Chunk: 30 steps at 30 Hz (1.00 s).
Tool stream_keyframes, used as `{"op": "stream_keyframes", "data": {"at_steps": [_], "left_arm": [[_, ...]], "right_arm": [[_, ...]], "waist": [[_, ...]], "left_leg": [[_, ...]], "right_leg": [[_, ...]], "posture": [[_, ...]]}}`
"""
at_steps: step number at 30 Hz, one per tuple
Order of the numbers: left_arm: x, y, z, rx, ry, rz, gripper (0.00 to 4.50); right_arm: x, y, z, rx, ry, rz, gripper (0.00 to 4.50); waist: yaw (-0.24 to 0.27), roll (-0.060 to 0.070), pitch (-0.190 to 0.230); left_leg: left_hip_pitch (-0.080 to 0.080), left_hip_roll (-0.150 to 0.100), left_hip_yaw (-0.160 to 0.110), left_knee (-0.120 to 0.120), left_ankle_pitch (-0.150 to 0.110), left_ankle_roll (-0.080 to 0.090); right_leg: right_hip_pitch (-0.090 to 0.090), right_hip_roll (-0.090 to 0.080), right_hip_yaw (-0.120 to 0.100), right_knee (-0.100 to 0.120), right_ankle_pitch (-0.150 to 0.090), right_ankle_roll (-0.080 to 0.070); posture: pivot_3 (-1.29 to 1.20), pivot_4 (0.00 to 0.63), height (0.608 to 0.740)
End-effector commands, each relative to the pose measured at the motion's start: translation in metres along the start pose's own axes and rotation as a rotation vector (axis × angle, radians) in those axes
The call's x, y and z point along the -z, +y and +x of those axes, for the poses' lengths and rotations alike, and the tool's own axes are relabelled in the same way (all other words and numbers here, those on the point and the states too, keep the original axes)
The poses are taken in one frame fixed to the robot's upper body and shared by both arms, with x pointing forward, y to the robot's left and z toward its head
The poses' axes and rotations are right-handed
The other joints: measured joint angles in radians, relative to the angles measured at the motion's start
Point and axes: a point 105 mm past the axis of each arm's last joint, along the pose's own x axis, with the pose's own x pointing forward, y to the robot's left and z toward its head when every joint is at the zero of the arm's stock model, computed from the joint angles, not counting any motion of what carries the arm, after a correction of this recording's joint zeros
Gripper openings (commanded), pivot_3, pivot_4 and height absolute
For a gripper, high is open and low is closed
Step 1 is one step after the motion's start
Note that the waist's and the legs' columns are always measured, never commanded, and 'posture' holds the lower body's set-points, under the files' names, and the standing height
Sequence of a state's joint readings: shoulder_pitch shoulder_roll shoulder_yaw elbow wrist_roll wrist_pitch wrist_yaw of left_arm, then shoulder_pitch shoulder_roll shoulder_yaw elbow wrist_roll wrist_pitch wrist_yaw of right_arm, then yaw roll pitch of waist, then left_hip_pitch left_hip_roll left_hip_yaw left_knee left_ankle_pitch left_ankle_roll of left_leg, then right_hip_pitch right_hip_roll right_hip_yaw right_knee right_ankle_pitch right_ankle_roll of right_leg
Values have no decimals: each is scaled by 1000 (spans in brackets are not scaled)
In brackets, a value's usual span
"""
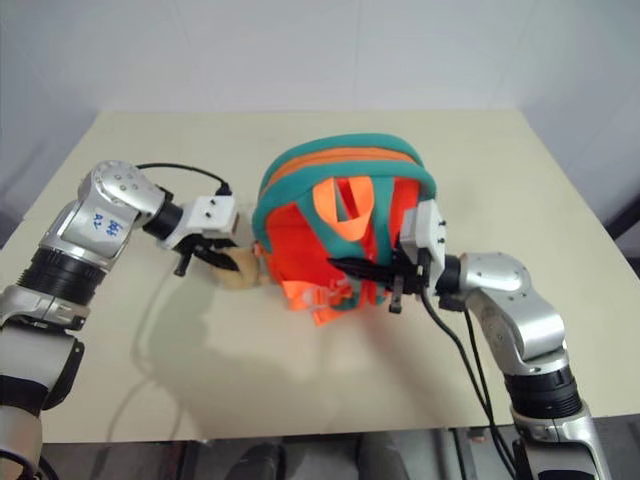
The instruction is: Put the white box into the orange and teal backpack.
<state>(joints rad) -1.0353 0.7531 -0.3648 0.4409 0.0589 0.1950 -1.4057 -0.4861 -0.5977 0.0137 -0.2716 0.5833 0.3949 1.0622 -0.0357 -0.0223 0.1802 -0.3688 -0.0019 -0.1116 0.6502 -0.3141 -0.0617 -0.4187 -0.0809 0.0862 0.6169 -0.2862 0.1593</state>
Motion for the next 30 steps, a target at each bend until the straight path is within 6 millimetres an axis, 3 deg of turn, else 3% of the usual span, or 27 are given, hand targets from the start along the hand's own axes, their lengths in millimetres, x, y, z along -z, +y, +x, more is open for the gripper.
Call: {"op": "stream_keyframes", "data": {"at_steps": [1,8,13,20,24,27,30], "left_arm": [[-21,9,-14,-93,-144,48,886],[-39,11,-44,-172,-299,-7,2995],[-36,6,-61,-213,-353,-38,4407],[-15,4,-79,-295,-336,-80,4460],[-4,3,-98,-379,-353,-78,4460],[-5,0,-114,-452,-451,-33,4460],[-6,7,-130,-589,-564,30,4460]], "right_arm": [[-3,-1,-4,-12,74,-25,486],[-4,5,-18,-65,178,-25,2790],[-9,6,-35,-58,236,-47,4342],[-15,1,-70,8,352,-73,4428],[-16,-4,-101,89,452,-81,4428],[-19,-13,-131,201,517,-103,4428],[-28,-20,-150,312,497,-125,4428]], "waist": [[7,0,0],[8,0,0],[8,0,0],[9,0,0],[11,0,0],[12,0,0],[12,0,0]], "left_leg": [[0,0,0,0,0,0],[-1,0,0,-1,0,0],[-1,0,0,-1,0,0],[-1,0,0,0,-1,1],[-1,0,0,0,-1,1],[-1,0,1,-1,-1,1],[-1,0,1,0,-1,1]], "right_leg": [[0,0,0,0,0,0],[0,0,-1,-2,0,0],[0,-1,-1,-3,0,0],[0,0,-1,-2,0,0],[1,-1,-1,-3,0,0],[1,-1,-1,-4,0,0],[1,-1,-1,-4,0,0]], "posture": [[0,150,740],[0,150,740],[0,150,740],[0,150,740],[0,150,740],[0,150,740],[0,150,740]]}}
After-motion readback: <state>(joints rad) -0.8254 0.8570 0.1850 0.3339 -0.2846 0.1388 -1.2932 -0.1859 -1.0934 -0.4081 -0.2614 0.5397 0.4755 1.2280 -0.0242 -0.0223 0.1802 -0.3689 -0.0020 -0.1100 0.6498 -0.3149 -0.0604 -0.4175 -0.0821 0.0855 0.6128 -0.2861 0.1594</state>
